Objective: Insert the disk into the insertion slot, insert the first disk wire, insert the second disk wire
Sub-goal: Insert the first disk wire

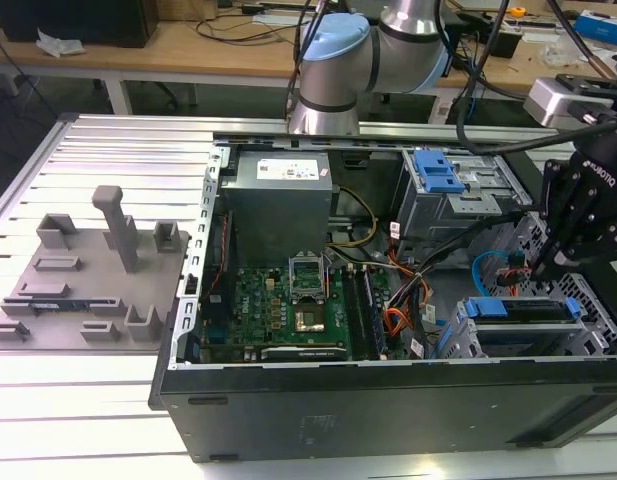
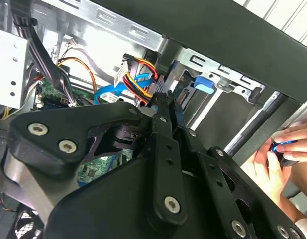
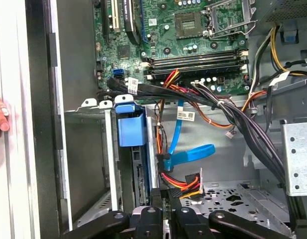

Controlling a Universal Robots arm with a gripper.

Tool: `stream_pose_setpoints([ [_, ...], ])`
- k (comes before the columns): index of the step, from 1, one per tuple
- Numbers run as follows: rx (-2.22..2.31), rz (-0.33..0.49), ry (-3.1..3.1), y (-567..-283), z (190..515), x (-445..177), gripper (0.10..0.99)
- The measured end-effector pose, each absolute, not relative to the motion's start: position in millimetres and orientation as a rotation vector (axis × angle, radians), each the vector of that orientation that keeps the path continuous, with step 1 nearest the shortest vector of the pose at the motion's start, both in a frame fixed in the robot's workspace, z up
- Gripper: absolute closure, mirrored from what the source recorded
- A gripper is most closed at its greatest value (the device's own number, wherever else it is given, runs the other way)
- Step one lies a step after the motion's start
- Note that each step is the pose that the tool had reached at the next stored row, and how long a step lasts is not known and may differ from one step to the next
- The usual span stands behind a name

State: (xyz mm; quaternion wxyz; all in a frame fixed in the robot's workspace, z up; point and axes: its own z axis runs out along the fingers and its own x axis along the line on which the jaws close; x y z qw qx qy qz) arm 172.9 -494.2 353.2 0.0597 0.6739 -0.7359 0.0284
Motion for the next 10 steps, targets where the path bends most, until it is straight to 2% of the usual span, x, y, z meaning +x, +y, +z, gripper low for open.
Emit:
stream_pose_setpoints([
  [10,2.05,0.096,-2.229,-499.0,353.3,172.9,0.922],
])
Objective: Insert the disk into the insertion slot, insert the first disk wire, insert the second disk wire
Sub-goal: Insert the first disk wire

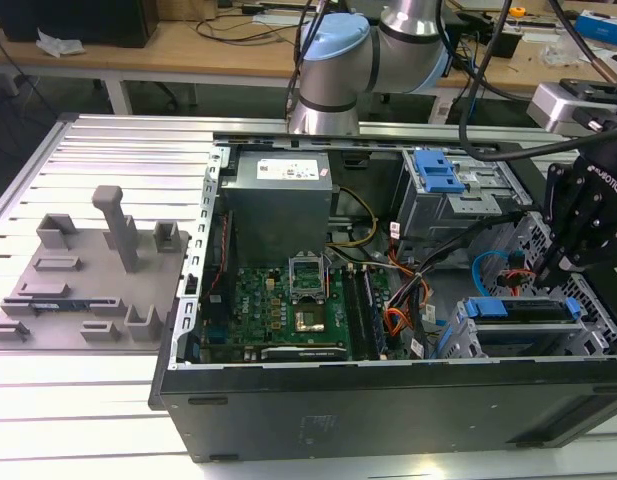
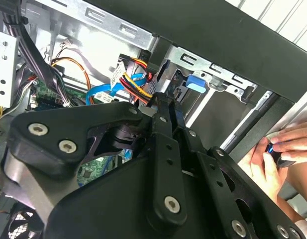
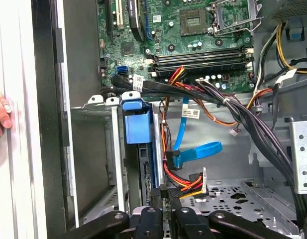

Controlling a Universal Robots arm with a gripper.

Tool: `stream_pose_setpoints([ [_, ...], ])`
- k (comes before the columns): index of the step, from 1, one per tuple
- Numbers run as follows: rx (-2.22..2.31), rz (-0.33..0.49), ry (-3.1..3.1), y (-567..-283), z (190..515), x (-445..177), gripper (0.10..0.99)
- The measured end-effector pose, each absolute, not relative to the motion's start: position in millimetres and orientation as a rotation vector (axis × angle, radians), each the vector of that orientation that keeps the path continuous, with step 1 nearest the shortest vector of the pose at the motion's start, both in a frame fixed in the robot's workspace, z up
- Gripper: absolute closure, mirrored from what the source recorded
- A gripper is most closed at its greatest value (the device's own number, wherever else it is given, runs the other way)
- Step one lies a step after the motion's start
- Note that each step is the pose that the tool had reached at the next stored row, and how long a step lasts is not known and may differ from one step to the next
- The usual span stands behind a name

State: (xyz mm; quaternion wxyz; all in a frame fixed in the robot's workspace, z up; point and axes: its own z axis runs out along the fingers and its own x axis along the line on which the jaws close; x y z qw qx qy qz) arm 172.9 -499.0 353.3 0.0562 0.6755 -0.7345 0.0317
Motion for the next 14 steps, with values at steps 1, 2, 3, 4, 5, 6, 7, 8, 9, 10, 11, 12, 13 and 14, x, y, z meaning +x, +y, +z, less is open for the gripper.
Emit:
stream_pose_setpoints([
  [1,2.05,0.096,-2.228,-499.0,353.3,172.8,0.922],
  [2,2.049,0.096,-2.229,-499.2,353.3,172.3,0.922],
  [3,2.049,0.096,-2.229,-499.2,353.3,172.0,0.922],
  [4,2.05,0.096,-2.228,-499.2,353.4,171.8,0.922],
  [5,2.05,0.096,-2.228,-499.3,353.3,171.8,0.922],
  [6,2.05,0.096,-2.228,-499.3,353.3,171.8,0.922],
  [7,2.05,0.096,-2.228,-499.5,353.2,171.8,0.922],
  [8,2.05,0.096,-2.228,-500.0,353.3,171.7,0.922],
  [9,2.05,0.096,-2.228,-500.5,353.2,171.7,0.922],
  [10,2.051,0.096,-2.228,-501.4,353.3,171.7,0.922],
  [11,2.052,0.097,-2.227,-502.1,353.3,171.7,0.922],
  [12,2.054,0.097,-2.225,-502.9,353.2,171.7,0.922],
  [13,2.059,0.098,-2.221,-503.5,353.2,171.7,0.922],
  [14,2.062,0.098,-2.219,-503.6,353.2,171.7,0.922],
])
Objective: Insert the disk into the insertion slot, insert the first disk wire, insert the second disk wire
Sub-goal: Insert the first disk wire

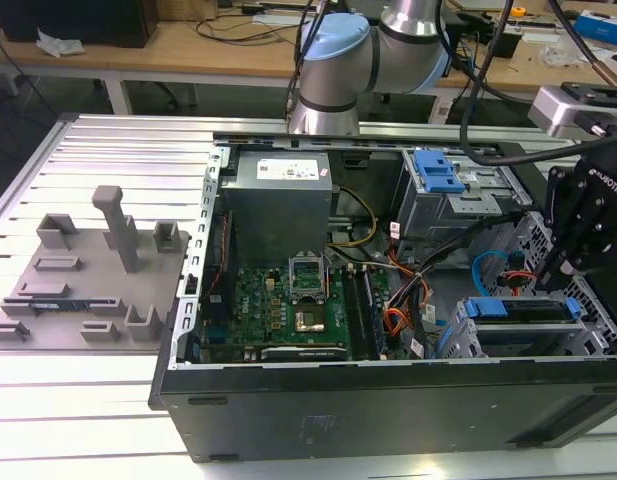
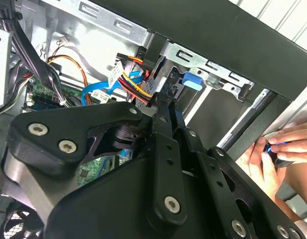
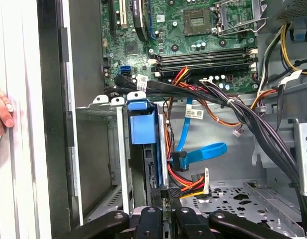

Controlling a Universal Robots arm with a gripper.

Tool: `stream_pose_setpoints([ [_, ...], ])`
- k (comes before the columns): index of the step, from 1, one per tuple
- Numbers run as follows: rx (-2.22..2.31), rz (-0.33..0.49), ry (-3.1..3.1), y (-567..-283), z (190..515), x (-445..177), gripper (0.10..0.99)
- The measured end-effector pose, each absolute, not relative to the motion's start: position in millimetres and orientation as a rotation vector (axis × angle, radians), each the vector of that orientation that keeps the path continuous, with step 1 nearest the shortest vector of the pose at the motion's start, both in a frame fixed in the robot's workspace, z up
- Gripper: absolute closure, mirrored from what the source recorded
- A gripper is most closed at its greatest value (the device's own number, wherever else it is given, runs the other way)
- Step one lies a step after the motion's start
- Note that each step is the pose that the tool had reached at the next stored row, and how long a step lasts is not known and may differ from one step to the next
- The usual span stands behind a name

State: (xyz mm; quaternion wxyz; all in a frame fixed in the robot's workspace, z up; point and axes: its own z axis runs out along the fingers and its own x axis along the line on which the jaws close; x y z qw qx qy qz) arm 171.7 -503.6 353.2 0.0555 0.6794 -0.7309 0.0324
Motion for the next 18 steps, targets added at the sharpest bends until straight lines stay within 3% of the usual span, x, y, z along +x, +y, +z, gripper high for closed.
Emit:
stream_pose_setpoints([
  [11,2.066,0.101,-2.217,-504.0,353.0,168.9,0.922],
  [18,2.076,0.147,-2.248,-505.8,352.2,167.5,0.922],
])
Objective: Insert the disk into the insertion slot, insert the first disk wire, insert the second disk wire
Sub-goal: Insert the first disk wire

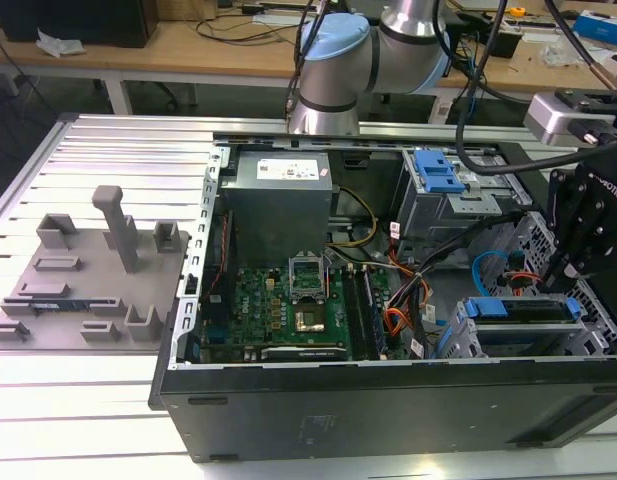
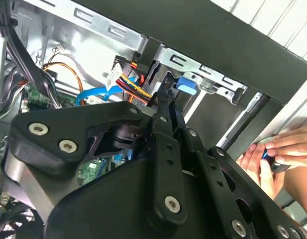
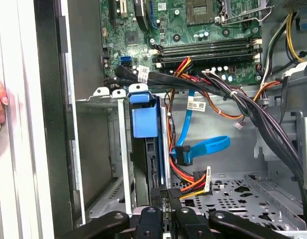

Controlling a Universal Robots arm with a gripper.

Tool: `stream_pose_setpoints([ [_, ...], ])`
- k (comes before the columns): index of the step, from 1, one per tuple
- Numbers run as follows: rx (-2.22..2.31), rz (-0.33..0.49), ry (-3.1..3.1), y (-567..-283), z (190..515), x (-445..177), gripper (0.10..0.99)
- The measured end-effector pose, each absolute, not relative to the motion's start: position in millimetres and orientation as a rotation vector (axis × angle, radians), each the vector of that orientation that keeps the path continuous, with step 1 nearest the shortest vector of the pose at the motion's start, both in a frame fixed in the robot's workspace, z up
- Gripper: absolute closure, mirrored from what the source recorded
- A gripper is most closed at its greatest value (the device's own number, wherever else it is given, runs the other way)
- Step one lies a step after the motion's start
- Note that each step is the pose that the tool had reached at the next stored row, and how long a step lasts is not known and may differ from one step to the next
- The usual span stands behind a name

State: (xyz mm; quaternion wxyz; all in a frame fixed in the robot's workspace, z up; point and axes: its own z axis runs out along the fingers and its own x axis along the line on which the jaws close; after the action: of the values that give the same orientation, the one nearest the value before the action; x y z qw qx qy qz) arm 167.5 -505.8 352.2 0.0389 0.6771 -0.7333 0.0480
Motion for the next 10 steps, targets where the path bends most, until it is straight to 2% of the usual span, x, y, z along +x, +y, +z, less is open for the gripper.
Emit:
stream_pose_setpoints([
  [10,2.022,0.14,-2.295,-504.5,351.3,167.4,0.922],
])
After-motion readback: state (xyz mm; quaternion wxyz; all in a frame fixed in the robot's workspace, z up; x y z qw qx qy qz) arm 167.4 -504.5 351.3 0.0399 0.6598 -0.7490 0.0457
